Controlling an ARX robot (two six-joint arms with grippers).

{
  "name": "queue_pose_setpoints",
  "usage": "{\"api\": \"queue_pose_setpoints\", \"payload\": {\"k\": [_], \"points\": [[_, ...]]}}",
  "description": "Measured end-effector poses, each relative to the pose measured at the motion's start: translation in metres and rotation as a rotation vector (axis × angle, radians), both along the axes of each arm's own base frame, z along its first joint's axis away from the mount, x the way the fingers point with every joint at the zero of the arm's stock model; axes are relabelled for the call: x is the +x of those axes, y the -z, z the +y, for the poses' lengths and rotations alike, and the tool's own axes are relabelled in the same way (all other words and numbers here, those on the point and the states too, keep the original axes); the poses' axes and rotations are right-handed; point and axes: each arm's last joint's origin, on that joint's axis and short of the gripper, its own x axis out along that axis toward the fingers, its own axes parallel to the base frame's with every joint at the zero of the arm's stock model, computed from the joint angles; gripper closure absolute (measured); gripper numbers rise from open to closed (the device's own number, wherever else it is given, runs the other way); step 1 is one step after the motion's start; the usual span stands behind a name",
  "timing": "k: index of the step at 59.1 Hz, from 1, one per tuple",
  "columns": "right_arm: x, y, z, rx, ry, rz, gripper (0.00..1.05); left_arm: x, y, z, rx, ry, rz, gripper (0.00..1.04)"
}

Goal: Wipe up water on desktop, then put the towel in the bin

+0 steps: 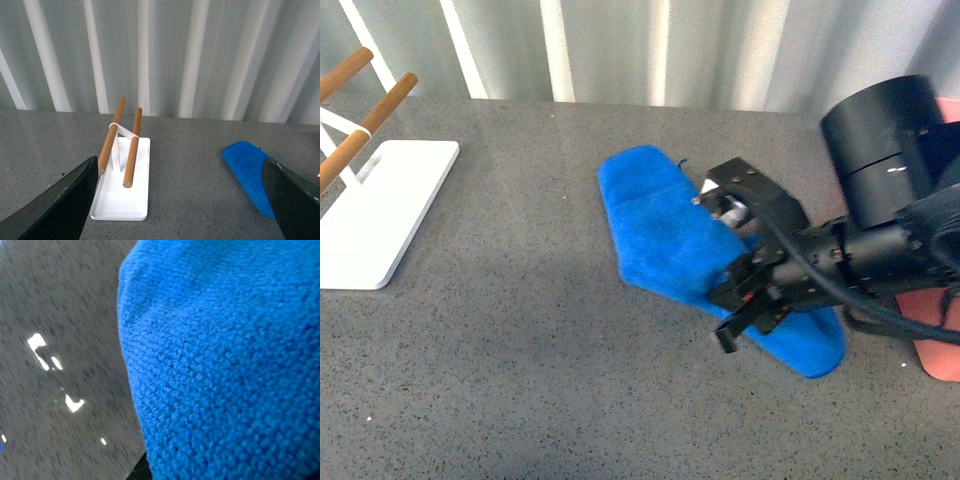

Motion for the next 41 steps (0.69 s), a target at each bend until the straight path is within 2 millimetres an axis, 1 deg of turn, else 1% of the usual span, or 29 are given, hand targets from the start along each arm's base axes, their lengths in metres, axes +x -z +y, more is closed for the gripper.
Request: {"api": "queue_pose_setpoints", "payload": {"k": [5, 6, 7, 9, 14, 15, 21, 22, 25, 29, 30, 31, 32, 33, 34, 35, 36, 38, 40, 41], "points": [[0.004, -0.014, -0.020, -0.028, 0.030, -0.035, 1.01, 0.000, 0.000, 0.000, 0.000, 0.000, 0.000, 0.07], [0.005, -0.015, -0.021, -0.028, 0.034, -0.037, 1.01, 0.000, 0.000, 0.000, 0.000, 0.000, 0.000, 0.07], [0.007, -0.022, -0.026, -0.034, 0.046, -0.054, 1.01, 0.000, 0.000, 0.000, 0.000, 0.000, 0.000, 0.07], [0.009, -0.028, -0.030, -0.037, 0.052, -0.072, 1.01, 0.000, 0.000, 0.000, 0.000, 0.000, 0.000, 0.07], [0.020, -0.060, -0.040, -0.040, 0.085, -0.162, 1.01, 0.000, 0.000, 0.000, 0.000, 0.000, 0.000, 0.07], [0.021, -0.065, -0.040, -0.038, 0.087, -0.174, 1.01, 0.000, 0.000, 0.000, 0.000, 0.000, 0.000, 0.07], [0.032, -0.106, -0.042, -0.028, 0.109, -0.292, 1.01, 0.000, 0.000, 0.000, 0.000, 0.000, 0.000, 0.07], [0.034, -0.116, -0.042, -0.023, 0.113, -0.319, 1.01, 0.000, 0.000, 0.000, 0.000, 0.000, 0.000, 0.07], [0.037, -0.136, -0.044, -0.016, 0.124, -0.376, 1.01, 0.000, 0.000, 0.000, 0.000, 0.000, 0.000, 0.07], [0.039, -0.175, -0.050, -0.006, 0.160, -0.481, 1.01, 0.000, 0.000, 0.000, 0.000, 0.000, 0.000, 0.07], [0.038, -0.189, -0.055, -0.008, 0.179, -0.517, 1.01, 0.000, 0.000, 0.000, 0.000, 0.000, 0.000, 0.07], [0.038, -0.198, -0.058, -0.009, 0.196, -0.538, 1.01, 0.000, 0.000, 0.000, 0.000, 0.000, 0.000, 0.07], [0.038, -0.202, -0.060, -0.009, 0.205, -0.548, 1.01, 0.000, 0.000, 0.000, 0.000, 0.000, 0.000, 0.07], [0.036, -0.214, -0.067, -0.013, 0.232, -0.575, 1.01, 0.000, 0.000, 0.000, 0.000, 0.000, 0.000, 0.07], [0.036, -0.216, -0.068, -0.014, 0.236, -0.580, 1.01, 0.000, 0.000, 0.000, 0.000, 0.000, 0.000, 0.07], [0.035, -0.224, -0.075, -0.020, 0.259, -0.602, 1.01, 0.000, 0.000, 0.000, 0.000, 0.000, 0.000, 0.07], [0.034, -0.227, -0.078, -0.022, 0.269, -0.610, 1.01, 0.000, 0.000, 0.000, 0.000, 0.000, 0.000, 0.07], [0.032, -0.237, -0.088, -0.029, 0.305, -0.630, 1.01, 0.000, 0.000, 0.000, 0.000, 0.000, 0.000, 0.07], [0.027, -0.247, -0.105, -0.037, 0.356, -0.649, 1.01, 0.000, 0.000, 0.000, 0.000, 0.000, 0.000, 0.07], [0.026, -0.249, -0.109, -0.038, 0.365, -0.651, 1.01, 0.000, 0.000, 0.000, 0.000, 0.000, 0.000, 0.07]]}}
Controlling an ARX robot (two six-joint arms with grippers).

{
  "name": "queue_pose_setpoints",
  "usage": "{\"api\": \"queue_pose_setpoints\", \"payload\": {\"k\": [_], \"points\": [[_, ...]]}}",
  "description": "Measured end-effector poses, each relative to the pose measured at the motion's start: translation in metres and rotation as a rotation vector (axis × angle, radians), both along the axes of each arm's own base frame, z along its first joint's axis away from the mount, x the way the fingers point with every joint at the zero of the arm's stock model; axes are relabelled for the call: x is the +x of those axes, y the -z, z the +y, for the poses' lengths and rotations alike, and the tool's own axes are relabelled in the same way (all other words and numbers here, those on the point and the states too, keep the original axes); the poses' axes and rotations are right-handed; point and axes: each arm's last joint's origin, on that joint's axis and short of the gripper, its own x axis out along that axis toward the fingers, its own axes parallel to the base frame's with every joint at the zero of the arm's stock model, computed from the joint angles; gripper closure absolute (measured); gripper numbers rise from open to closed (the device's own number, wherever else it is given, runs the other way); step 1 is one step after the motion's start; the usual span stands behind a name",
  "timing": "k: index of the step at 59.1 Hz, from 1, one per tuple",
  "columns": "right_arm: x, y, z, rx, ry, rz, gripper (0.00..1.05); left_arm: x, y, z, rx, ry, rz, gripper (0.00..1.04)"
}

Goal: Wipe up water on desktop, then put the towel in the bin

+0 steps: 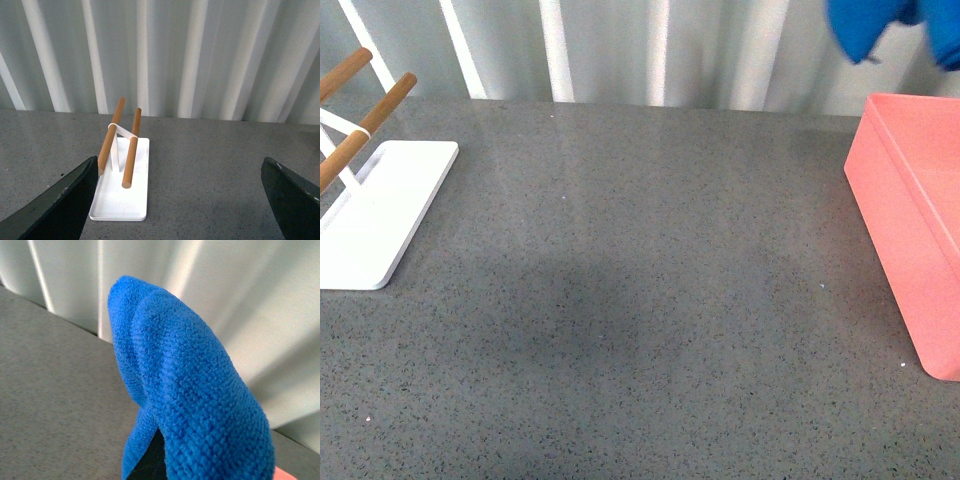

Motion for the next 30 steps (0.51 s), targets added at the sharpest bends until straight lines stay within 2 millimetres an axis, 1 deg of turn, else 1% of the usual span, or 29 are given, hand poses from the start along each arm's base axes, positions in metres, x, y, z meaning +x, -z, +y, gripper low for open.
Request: {"api": "queue_pose_setpoints", "payload": {"k": [6, 10, 13, 17, 21, 23, 26, 30], "points": [[-0.011, -0.010, -0.034, 0.008, 0.087, -0.014, 1.01, 0.000, 0.000, 0.000, 0.000, 0.000, 0.000, 0.07], [-0.017, -0.009, -0.051, 0.021, 0.117, -0.003, 1.01, 0.000, 0.000, 0.000, 0.000, 0.000, 0.000, 0.07], [-0.021, -0.004, -0.064, 0.033, 0.141, 0.014, 1.01, 0.000, 0.000, 0.000, 0.000, 0.000, 0.000, 0.07], [-0.027, 0.006, -0.078, 0.048, 0.171, 0.049, 1.01, 0.000, 0.000, 0.000, 0.000, 0.000, 0.000, 0.07], [-0.031, 0.020, -0.087, 0.063, 0.190, 0.089, 1.01, 0.000, 0.000, 0.000, 0.000, 0.000, 0.000, 0.07], [-0.032, 0.026, -0.089, 0.069, 0.194, 0.106, 1.01, 0.000, 0.000, 0.000, 0.000, 0.000, 0.000, 0.07], [-0.033, 0.045, -0.093, 0.084, 0.203, 0.160, 1.01, 0.000, 0.000, 0.000, 0.000, 0.000, 0.000, 0.07], [-0.032, 0.058, -0.093, 0.092, 0.205, 0.193, 1.01, 0.000, 0.000, 0.000, 0.000, 0.000, 0.000, 0.07]]}}
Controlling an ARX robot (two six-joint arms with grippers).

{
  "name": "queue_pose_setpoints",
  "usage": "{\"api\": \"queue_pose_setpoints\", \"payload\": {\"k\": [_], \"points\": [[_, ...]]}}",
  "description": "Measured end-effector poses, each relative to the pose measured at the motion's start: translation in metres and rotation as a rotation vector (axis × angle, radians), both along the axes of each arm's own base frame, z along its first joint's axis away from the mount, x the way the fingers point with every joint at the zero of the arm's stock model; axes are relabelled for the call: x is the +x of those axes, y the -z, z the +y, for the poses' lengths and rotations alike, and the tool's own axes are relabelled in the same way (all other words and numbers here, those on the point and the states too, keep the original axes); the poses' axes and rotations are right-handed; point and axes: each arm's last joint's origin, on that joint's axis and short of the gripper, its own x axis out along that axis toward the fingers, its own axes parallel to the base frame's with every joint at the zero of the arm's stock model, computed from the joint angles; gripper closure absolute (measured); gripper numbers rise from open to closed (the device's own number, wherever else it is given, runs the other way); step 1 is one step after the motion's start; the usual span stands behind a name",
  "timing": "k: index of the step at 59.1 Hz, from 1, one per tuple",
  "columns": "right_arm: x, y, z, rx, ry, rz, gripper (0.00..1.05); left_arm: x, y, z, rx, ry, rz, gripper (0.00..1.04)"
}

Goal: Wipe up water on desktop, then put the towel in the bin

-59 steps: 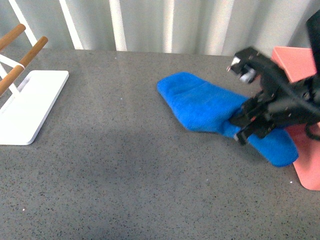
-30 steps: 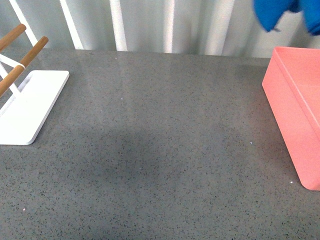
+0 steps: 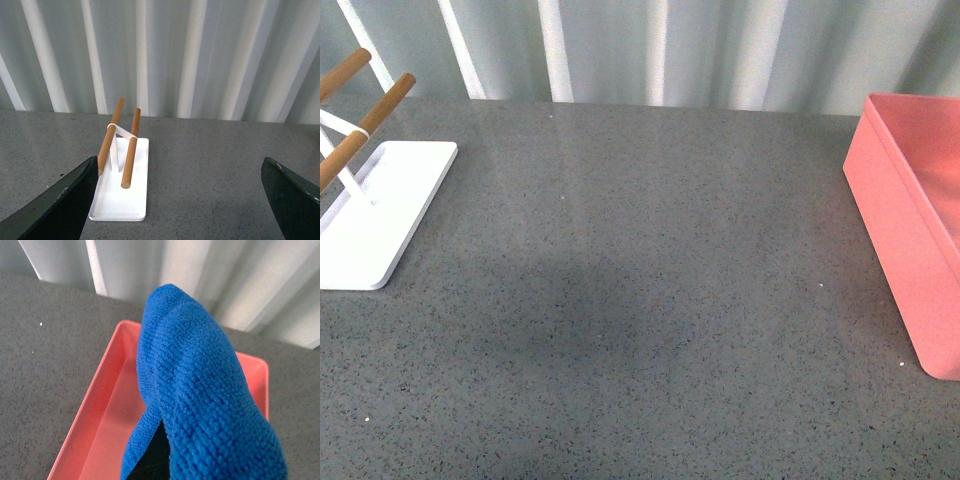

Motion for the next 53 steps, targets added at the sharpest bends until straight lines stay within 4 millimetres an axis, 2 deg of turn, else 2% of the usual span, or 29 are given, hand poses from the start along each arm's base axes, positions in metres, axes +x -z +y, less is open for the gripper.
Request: {"api": "queue_pose_setpoints", "payload": {"k": [8, 15, 18, 33, 36, 53], "points": [[0.009, 0.030, -0.001, 0.016, 0.029, 0.084, 1.01, 0.000, 0.000, 0.000, 0.000, 0.000, 0.000, 0.07], [0.019, 0.069, -0.005, 0.036, 0.122, 0.248, 1.01, 0.000, 0.000, 0.000, 0.000, 0.000, 0.000, 0.07], [0.021, 0.079, -0.009, 0.033, 0.159, 0.314, 1.01, 0.000, 0.000, 0.000, 0.000, 0.000, 0.000, 0.07], [0.020, 0.092, -0.028, -0.025, 0.304, 0.438, 1.01, 0.000, 0.000, 0.000, 0.000, 0.000, 0.000, 0.07], [0.020, 0.093, -0.031, -0.038, 0.326, 0.447, 0.95, 0.000, 0.000, 0.000, 0.000, 0.000, 0.000, 0.07], [0.015, 0.111, -0.042, -0.039, 0.391, 0.541, 0.48, 0.000, 0.000, 0.000, 0.000, 0.000, 0.000, 0.07]]}}
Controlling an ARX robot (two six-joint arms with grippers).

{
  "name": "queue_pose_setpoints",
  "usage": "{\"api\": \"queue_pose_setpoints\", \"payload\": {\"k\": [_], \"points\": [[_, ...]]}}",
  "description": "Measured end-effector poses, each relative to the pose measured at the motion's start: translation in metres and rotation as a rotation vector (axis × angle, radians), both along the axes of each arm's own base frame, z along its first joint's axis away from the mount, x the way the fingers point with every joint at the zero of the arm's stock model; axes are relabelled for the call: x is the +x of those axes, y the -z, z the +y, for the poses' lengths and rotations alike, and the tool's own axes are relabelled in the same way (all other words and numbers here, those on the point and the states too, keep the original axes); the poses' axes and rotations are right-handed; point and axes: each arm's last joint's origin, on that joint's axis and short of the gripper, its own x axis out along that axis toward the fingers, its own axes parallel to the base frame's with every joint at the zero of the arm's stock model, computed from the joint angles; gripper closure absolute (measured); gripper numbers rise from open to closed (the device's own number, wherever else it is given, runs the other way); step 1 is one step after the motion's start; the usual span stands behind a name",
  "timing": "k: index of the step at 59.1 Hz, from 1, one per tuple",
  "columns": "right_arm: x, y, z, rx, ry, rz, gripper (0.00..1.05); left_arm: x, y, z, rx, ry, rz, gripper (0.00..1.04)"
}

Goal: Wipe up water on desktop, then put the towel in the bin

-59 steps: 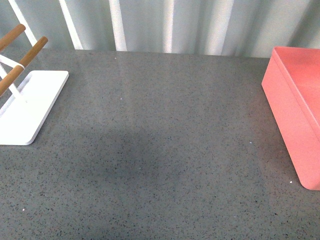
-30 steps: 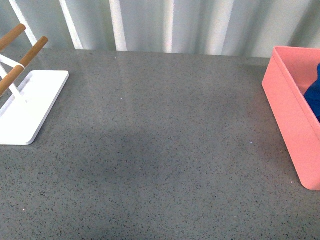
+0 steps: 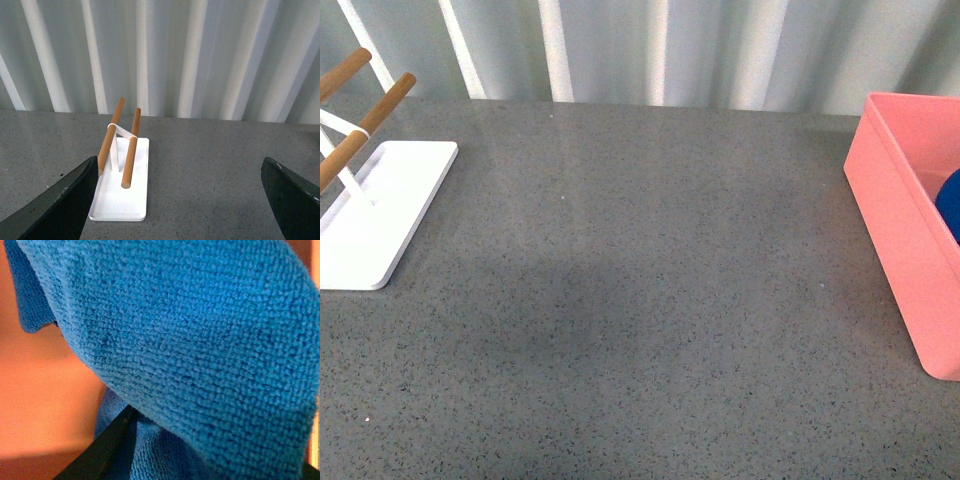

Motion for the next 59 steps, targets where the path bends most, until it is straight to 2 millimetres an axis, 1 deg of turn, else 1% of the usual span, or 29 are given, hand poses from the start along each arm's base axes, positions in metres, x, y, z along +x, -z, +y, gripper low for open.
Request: {"api": "queue_pose_setpoints", "payload": {"k": [8, 14, 15, 21, 25, 28, 30, 31, 32, 36, 39, 42, 43, 44, 47, 50, 52, 58, 59], "points": [[-0.001, 0.000, 0.000, 0.012, 0.003, 0.002, 0.28, 0.000, 0.000, 0.000, 0.000, 0.000, 0.000, 0.07], [-0.003, 0.001, 0.001, 0.027, 0.014, 0.025, 0.07, 0.000, 0.000, 0.000, 0.000, 0.000, 0.000, 0.07], [-0.003, 0.001, 0.001, 0.031, 0.018, 0.028, 0.05, 0.000, 0.000, 0.000, 0.000, 0.000, 0.000, 0.07], [0.000, -0.004, 0.000, 0.041, 0.034, 0.026, 0.08, 0.000, 0.000, 0.000, 0.000, 0.000, 0.000, 0.07], [0.004, -0.014, 0.001, 0.058, 0.034, -0.001, 0.07, 0.000, 0.000, 0.000, 0.000, 0.000, 0.000, 0.07], [0.009, -0.027, 0.003, 0.072, 0.028, -0.046, 0.07, 0.000, 0.000, 0.000, 0.000, 0.000, 0.000, 0.07], [0.011, -0.031, 0.003, 0.074, 0.023, -0.061, 0.07, 0.000, 0.000, 0.000, 0.000, 0.000, 0.000, 0.07], [0.013, -0.037, 0.005, 0.077, 0.016, -0.085, 0.07, 0.000, 0.000, 0.000, 0.000, 0.000, 0.000, 0.07], [0.014, -0.039, 0.005, 0.076, 0.015, -0.089, 0.07, 0.000, 0.000, 0.000, 0.000, 0.000, 0.000, 0.07], [0.018, -0.056, 0.011, 0.045, -0.010, -0.164, 0.07, 0.000, 0.000, 0.000, 0.000, 0.000, 0.000, 0.07], [0.021, -0.072, 0.017, 0.013, -0.043, -0.241, 0.07, 0.000, 0.000, 0.000, 0.000, 0.000, 0.000, 0.07], [0.021, -0.087, 0.024, -0.007, -0.075, -0.313, 0.07, 0.000, 0.000, 0.000, 0.000, 0.000, 0.000, 0.07], [0.020, -0.095, 0.029, -0.015, -0.099, -0.357, 0.07, 0.000, 0.000, 0.000, 0.000, 0.000, 0.000, 0.07], [0.020, -0.097, 0.030, -0.017, -0.106, -0.366, 0.07, 0.000, 0.000, 0.000, 0.000, 0.000, 0.000, 0.07], [0.010, -0.116, 0.044, -0.017, -0.173, -0.459, 0.07, 0.000, 0.000, 0.000, 0.000, 0.000, 0.000, 0.07], [0.000, -0.127, 0.054, -0.005, -0.216, -0.509, 0.07, 0.000, 0.000, 0.000, 0.000, 0.000, 0.000, 0.07], [-0.011, -0.135, 0.064, 0.009, -0.254, -0.550, 0.07, 0.000, 0.000, 0.000, 0.000, 0.000, 0.000, 0.07], [-0.040, -0.145, 0.083, 0.048, -0.330, -0.625, 0.07, 0.000, 0.000, 0.000, 0.000, 0.000, 0.000, 0.07], [-0.049, -0.146, 0.088, 0.061, -0.347, -0.652, 0.07, 0.000, 0.000, 0.000, 0.000, 0.000, 0.000, 0.07]]}}
